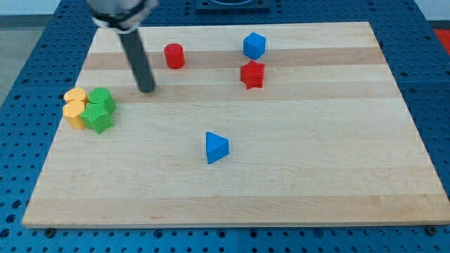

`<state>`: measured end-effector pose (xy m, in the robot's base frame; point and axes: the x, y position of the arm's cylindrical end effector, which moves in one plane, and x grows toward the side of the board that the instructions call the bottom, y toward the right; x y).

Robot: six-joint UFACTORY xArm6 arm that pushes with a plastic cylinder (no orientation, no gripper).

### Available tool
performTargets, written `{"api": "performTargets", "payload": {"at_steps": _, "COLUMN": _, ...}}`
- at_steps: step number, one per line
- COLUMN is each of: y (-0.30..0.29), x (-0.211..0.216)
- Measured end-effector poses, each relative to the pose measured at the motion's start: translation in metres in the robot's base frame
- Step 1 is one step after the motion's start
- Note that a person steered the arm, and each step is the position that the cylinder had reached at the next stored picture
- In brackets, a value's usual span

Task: Move your hand to the left of the blue triangle

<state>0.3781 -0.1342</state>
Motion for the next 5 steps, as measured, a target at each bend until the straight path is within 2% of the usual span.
{"api": "performTargets", "payload": {"at_steps": 1, "y": 0.090, "x": 0.043}}
{"api": "performTargets", "payload": {"at_steps": 2, "y": 0.155, "x": 0.067}}
{"api": "performTargets", "payload": {"at_steps": 3, "y": 0.177, "x": 0.067}}
{"api": "performTargets", "payload": {"at_steps": 4, "y": 0.176, "x": 0.067}}
{"api": "performTargets", "payload": {"at_steps": 5, "y": 0.150, "x": 0.070}}
